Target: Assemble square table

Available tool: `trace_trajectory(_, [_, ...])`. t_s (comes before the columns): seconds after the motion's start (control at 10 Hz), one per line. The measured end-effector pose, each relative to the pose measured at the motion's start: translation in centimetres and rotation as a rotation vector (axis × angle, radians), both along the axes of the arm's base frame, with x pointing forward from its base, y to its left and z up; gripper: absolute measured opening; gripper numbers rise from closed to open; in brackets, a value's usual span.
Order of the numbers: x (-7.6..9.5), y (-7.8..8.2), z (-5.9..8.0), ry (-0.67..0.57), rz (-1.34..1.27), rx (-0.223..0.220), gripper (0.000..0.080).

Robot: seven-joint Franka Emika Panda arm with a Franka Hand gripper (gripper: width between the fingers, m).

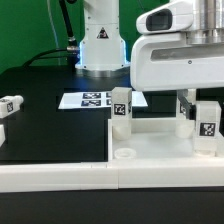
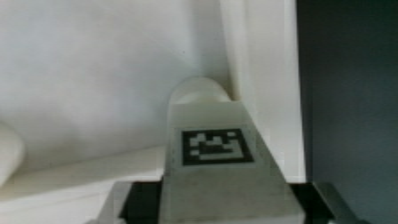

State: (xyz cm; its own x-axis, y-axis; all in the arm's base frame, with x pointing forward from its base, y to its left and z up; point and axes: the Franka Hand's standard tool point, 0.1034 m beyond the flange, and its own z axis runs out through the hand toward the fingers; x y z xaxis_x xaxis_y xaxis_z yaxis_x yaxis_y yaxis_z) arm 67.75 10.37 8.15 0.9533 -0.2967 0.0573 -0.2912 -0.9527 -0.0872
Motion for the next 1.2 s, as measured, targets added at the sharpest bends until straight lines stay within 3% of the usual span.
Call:
trace_trajectory(0.3, [-0.01,-0.22,-0.11,0.034,-0.445,0.048,0.0291])
trace_trajectory(0.6, [-0.06,-0.47,-0.19,0.098,-0.934,0.143,0.0291])
trace_trajectory(0.9, [-0.16,-0.25,-0.24,0.115,-1.061,0.153,0.0291])
trace_trajectory(1.2, [-0.09,0.23,-0.34,0.156,-1.377,0.198,0.0291])
